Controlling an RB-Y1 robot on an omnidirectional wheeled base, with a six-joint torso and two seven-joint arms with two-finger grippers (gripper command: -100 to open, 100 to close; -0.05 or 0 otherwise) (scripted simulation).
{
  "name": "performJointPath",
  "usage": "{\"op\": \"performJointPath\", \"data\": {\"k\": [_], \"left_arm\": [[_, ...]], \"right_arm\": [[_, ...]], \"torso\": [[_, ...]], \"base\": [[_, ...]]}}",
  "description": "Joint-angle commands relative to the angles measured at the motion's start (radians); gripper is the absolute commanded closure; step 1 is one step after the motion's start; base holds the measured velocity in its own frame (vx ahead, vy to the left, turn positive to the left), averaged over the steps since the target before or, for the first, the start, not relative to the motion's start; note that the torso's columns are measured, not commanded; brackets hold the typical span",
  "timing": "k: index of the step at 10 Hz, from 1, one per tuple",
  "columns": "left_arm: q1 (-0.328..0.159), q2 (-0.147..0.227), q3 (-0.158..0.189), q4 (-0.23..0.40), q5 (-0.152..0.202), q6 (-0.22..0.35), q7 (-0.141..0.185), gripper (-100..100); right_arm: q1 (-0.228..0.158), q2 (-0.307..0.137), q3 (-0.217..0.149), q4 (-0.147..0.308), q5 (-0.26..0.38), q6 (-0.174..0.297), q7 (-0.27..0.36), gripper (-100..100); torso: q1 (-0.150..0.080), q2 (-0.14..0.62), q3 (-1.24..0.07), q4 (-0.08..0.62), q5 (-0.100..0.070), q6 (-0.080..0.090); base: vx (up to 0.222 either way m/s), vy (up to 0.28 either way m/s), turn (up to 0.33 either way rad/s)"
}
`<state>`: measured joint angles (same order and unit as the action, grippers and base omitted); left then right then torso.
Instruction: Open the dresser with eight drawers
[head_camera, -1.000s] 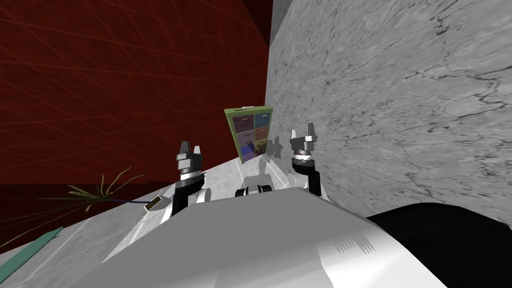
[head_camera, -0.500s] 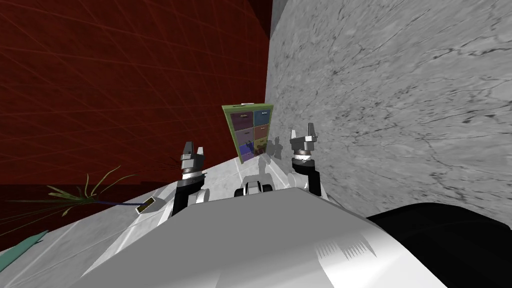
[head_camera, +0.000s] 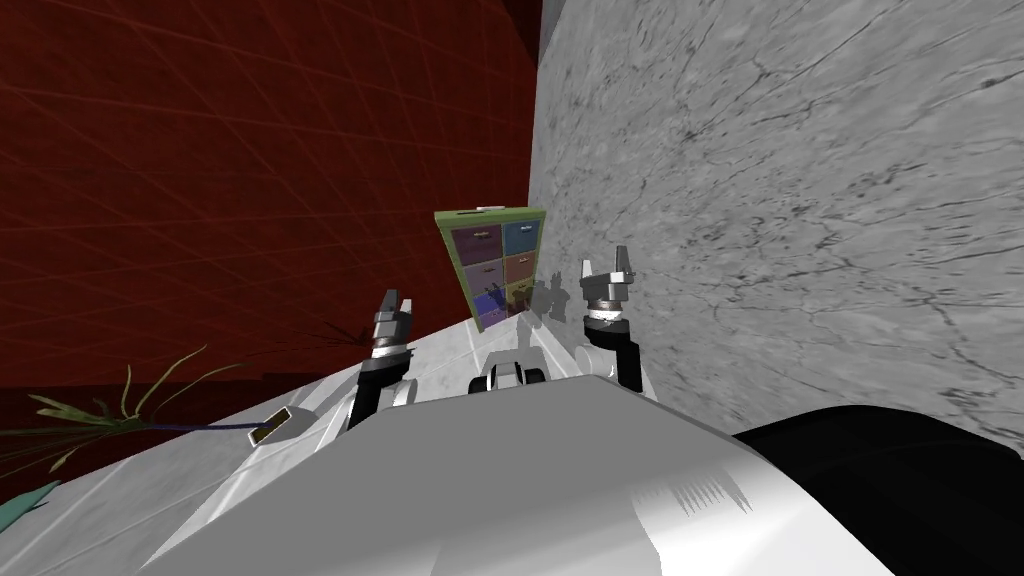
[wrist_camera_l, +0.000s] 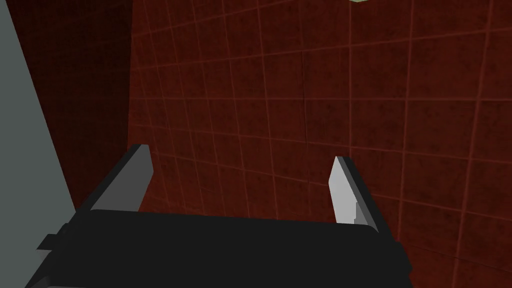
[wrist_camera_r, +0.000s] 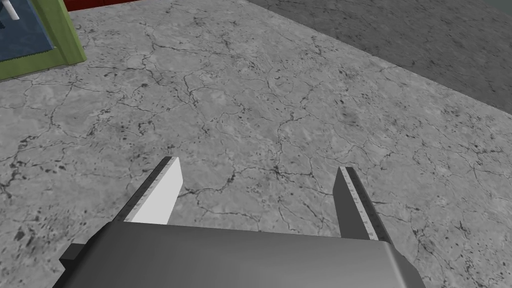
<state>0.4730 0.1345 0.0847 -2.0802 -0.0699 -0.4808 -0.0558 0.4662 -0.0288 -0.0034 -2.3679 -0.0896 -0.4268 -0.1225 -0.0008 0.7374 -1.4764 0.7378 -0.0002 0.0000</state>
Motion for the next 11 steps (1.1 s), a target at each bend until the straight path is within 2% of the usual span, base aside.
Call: {"op": "performJointPath", "data": {"k": [1,9,11], "left_arm": [[-0.024,0.015,0.004,0.069,-0.004,-0.013,-0.013,-100],[-0.077,0.038,0.021,0.250,-0.014,-0.051,-0.042,-100],[-0.095,0.039,0.027,0.312,-0.017,-0.065,-0.052,-100]], "right_arm": [[0.000,0.000,0.000,0.000,0.000,0.000,0.000,0],[0.000,0.000,0.000,0.000,0.000,0.000,0.000,0],[0.000,0.000,0.000,0.000,0.000,0.000,0.000,0]], "torso": [[0.001,0.001,0.001,0.000,0.000,0.000],[0.000,0.002,0.001,0.000,0.000,0.000],[0.001,-0.001,0.000,0.000,0.000,0.000]], "base": [[0.118,-0.060,0.007],[0.129,-0.072,0.008],[0.152,-0.085,0.010]]}}
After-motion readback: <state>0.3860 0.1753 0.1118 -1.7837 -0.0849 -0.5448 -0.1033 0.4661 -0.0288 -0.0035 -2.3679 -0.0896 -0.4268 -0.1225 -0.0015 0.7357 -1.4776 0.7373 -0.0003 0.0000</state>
